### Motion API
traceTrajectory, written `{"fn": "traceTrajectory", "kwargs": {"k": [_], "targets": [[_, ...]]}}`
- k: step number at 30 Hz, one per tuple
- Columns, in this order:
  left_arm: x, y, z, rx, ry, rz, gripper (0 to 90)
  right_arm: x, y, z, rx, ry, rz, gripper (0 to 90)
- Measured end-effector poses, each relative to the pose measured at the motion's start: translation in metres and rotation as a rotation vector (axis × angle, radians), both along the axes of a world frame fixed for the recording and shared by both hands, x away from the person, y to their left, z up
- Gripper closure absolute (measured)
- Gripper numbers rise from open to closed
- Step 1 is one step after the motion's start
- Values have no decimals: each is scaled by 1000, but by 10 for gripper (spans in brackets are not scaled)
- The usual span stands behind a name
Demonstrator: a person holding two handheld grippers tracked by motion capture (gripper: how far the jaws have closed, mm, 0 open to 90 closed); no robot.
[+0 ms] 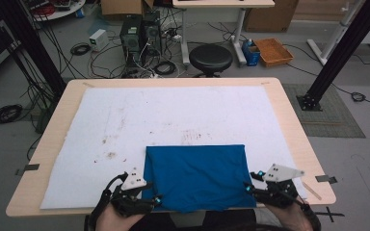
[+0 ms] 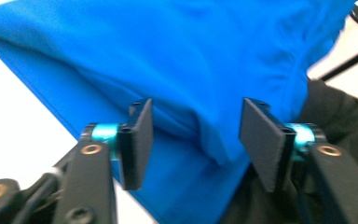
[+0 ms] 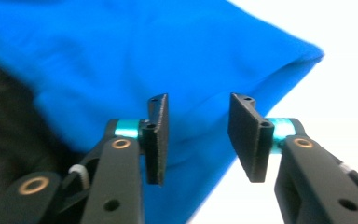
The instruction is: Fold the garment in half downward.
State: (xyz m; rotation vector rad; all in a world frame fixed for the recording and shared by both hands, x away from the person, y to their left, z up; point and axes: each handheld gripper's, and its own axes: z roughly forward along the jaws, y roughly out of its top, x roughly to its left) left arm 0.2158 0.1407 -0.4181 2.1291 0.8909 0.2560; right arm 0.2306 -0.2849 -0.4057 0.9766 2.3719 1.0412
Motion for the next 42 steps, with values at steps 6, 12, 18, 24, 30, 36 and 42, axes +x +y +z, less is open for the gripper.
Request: {"fn": "traceTrajectory", "kwargs": {"k": [6, 12, 18, 24, 30, 36, 42], "targets": [[40, 12, 12, -41, -53, 71, 407, 56, -10, 10, 58, -9, -106, 534], [111, 25, 0, -96, -22, 216, 403, 116, -8, -8, 114, 86, -187, 485], [145, 26, -18, -90, 46, 280, 431, 140, -6, -26, 143, 167, -250, 503], [141, 21, -25, -36, 61, 262, 624, 140, -1, -37, 92, 196, -204, 717], [137, 24, -27, -42, 49, 253, 849, 135, -1, -35, 72, 143, -169, 865], [148, 23, -23, -26, 29, 237, 862, 142, 1, -30, 72, 115, -163, 867], [173, 23, -16, -9, -8, 243, 862, 167, 2, -23, 88, 105, -167, 867]]}}
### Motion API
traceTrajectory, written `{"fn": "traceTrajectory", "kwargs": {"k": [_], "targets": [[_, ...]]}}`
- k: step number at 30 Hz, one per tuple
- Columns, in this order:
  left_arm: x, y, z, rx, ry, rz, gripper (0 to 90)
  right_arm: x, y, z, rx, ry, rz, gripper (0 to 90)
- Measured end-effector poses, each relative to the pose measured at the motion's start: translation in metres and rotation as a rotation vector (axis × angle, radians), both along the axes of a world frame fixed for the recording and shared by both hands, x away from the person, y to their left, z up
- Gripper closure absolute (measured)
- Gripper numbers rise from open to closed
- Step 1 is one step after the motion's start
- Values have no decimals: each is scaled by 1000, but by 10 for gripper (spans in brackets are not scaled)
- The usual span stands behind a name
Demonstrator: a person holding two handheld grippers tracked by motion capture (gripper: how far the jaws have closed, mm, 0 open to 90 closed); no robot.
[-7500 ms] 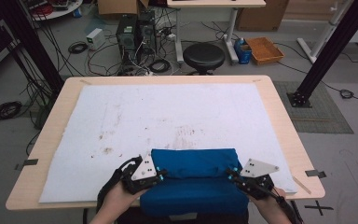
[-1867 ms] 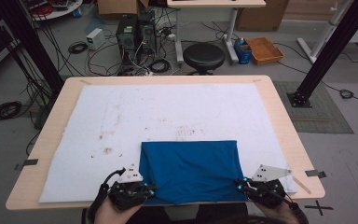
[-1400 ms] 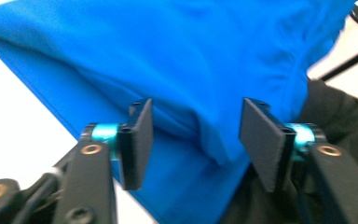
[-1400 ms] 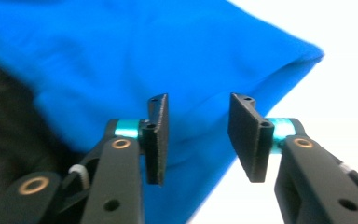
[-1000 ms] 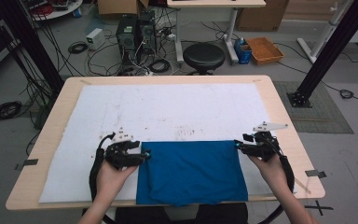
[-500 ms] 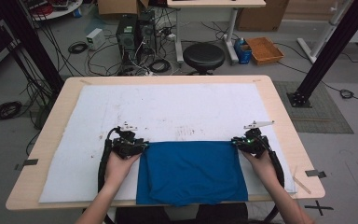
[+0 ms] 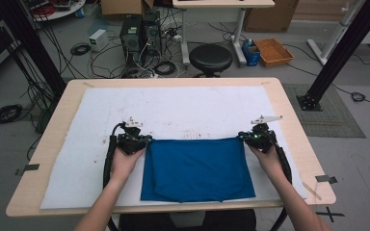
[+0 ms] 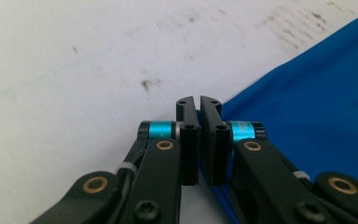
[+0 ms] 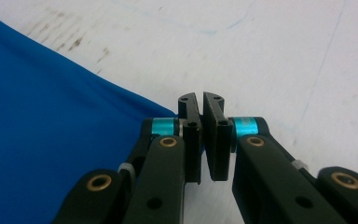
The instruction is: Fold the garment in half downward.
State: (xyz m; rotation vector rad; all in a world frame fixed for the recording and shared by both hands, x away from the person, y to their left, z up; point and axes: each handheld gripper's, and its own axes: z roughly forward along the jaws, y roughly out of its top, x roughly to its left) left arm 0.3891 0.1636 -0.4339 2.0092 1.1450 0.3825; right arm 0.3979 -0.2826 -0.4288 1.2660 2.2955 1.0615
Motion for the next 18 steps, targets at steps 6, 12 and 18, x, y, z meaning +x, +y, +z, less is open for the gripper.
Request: {"fn": "traceTrajectory", "kwargs": {"k": [6, 12, 18], "targets": [[21, 1, 2, 2, -13, 17, 862, 26, 2, 3, -6, -17, -5, 867], [33, 0, 0, 14, -4, 19, 861, 38, 3, -5, -12, -8, -20, 866], [34, -1, 0, 20, -14, 16, 855, 39, 3, -4, -18, -15, -17, 860]]}}
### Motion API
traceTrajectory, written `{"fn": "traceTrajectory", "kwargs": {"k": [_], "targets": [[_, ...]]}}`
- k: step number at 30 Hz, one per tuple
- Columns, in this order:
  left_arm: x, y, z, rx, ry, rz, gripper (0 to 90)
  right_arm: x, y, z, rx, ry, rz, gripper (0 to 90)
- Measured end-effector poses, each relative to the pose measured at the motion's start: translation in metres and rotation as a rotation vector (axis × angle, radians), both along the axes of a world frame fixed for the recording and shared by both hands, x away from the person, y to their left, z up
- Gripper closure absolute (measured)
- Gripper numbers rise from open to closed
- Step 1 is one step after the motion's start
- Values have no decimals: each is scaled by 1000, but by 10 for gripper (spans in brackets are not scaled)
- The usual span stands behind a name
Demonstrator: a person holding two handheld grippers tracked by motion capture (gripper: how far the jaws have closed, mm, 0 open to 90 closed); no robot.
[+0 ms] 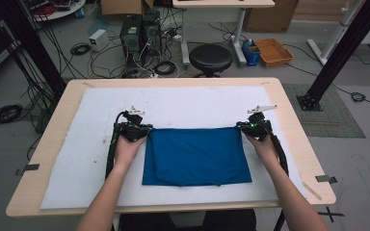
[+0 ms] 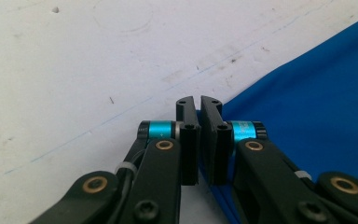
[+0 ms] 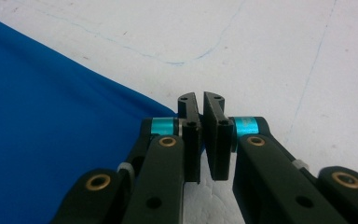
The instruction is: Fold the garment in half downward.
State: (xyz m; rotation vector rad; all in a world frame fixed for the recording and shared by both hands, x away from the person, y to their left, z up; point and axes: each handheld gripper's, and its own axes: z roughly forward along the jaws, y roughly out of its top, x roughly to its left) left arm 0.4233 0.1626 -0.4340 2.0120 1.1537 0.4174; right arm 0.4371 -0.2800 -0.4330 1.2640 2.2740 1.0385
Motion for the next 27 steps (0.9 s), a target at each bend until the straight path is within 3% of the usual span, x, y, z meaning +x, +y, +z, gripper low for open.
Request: {"fn": "traceTrajectory", "kwargs": {"k": [5, 12, 16, 19, 20, 27], "targets": [[-2, 0, 4, 4, -27, -1, 830, -1, 1, 2, -4, -6, 8, 829], [-7, 8, 11, 0, -41, 6, 576, -4, -3, 11, -1, -45, -5, 678], [-15, 12, 17, -1, -73, -11, 476, -11, -9, 19, 13, -70, -5, 595], [-33, 19, 26, 3, -122, -22, 466, -21, -14, 24, 36, -94, 0, 595], [-33, 19, 26, 3, -122, -22, 466, -21, -14, 24, 36, -94, 0, 595], [-72, 31, 31, -80, -227, -89, 466, -51, -20, 34, 64, -138, 57, 574]]}}
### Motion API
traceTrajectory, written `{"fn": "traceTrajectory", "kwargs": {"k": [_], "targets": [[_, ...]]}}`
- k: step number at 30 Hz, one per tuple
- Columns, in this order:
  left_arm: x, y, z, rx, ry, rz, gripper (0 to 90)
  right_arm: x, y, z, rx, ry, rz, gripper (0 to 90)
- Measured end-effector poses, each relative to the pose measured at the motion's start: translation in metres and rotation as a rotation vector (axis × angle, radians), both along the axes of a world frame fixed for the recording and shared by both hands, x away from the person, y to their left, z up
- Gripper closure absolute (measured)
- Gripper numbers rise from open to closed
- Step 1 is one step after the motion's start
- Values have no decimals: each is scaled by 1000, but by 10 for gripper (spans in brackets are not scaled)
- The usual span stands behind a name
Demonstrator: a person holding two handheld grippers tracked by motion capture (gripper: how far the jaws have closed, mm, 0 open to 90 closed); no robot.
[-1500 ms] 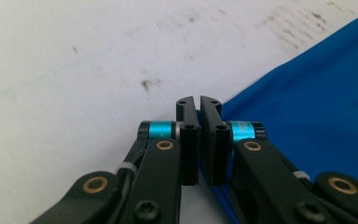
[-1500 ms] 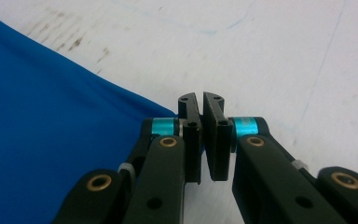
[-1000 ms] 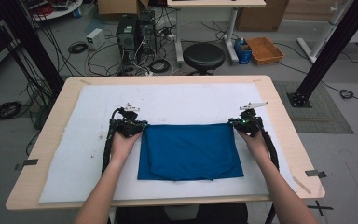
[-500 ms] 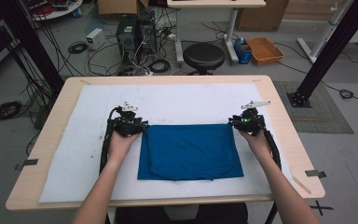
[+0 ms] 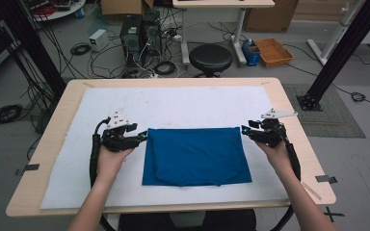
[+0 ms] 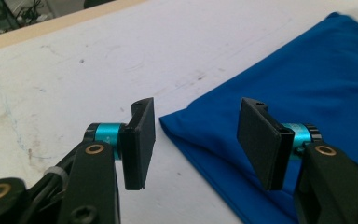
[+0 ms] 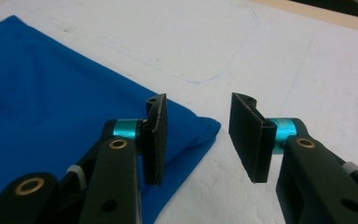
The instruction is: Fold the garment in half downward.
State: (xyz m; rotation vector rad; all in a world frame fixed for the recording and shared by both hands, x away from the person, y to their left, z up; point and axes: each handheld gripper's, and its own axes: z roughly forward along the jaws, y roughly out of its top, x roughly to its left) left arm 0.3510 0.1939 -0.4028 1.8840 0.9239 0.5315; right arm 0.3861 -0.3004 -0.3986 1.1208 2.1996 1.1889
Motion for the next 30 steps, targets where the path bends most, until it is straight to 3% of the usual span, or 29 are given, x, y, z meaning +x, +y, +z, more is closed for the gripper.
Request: {"fn": "traceTrajectory", "kwargs": {"k": [3, 6, 9, 11, 17, 23, 30], "targets": [[-17, 2, -4, -36, -65, -27, 465, -12, -2, 2, 9, -17, 18, 574], [-30, 3, -9, -84, -102, -34, 465, -20, -5, 2, 26, -27, 23, 570], [-39, 2, -9, -119, -85, -31, 446, -24, -8, 0, 30, -35, 24, 568], [-41, 1, -9, -117, -83, -27, 383, -25, -9, 0, 30, -33, 21, 567], [-39, -3, -6, -107, -81, -58, 310, -22, -16, 1, 51, -40, 1, 537], [-38, -3, -7, -114, -38, -66, 280, -22, -21, 2, 65, -35, -10, 483], [-38, -2, -7, -107, -49, -61, 279, -23, -23, 0, 82, -28, -27, 436]]}}
